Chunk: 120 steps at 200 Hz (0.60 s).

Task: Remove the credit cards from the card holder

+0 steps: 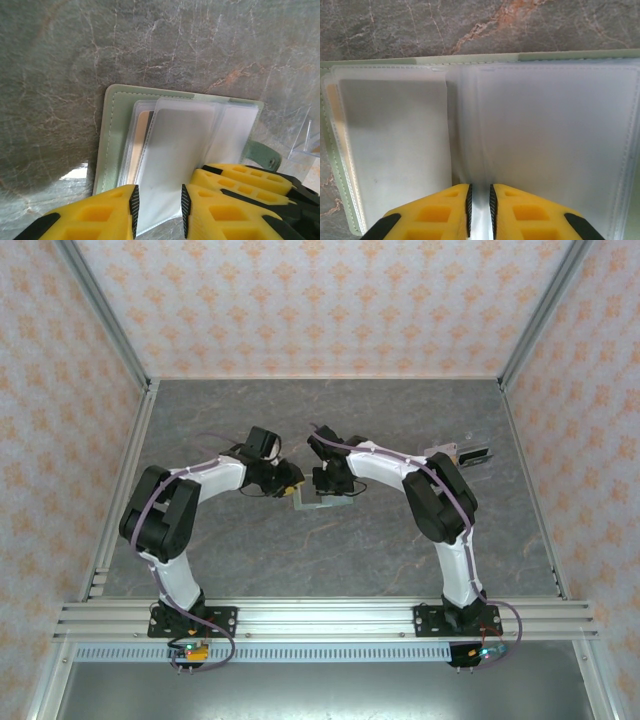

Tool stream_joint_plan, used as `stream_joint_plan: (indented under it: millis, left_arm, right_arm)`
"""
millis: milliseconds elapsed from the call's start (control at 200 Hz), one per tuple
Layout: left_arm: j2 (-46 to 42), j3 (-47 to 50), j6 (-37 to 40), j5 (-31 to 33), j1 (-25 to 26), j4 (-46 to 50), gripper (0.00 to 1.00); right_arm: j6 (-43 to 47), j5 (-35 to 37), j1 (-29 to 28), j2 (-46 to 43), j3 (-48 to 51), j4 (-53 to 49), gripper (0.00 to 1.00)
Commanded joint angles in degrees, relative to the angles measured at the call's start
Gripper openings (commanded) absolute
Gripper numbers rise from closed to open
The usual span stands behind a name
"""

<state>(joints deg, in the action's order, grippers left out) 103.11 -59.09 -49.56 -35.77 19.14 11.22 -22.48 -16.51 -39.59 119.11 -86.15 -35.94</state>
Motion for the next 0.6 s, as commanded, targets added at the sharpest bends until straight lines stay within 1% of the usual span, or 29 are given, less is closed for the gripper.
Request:
stream_joint_plan:
  millis: [0,310,480,596]
  left_arm:
    - [1.50,-1.37,1.44,-0.46,0.55,1.11,0.31]
    - [3.05,-2.32,1.47,-0.88,0.99,0.69,0.32]
    - [3.16,-3.00,1.82,-0.40,1.12,1.43,0.28]
    - [3.08,-3.52,2.62,0.25,1.17,2.54,0.27]
  right_arm:
    - [-0.76,3.53,1.08,2.35,1.42,-2.90,0.19]
    - [-0.99,3.00,1.18,2.73,1.77,-2.72,0.19]
    - [-1.03,2.71,1.21,2.86,1.86,-2.55,0.19]
    - [-1.14,2.63,1.28,2.97,2.04,-2.46,0.19]
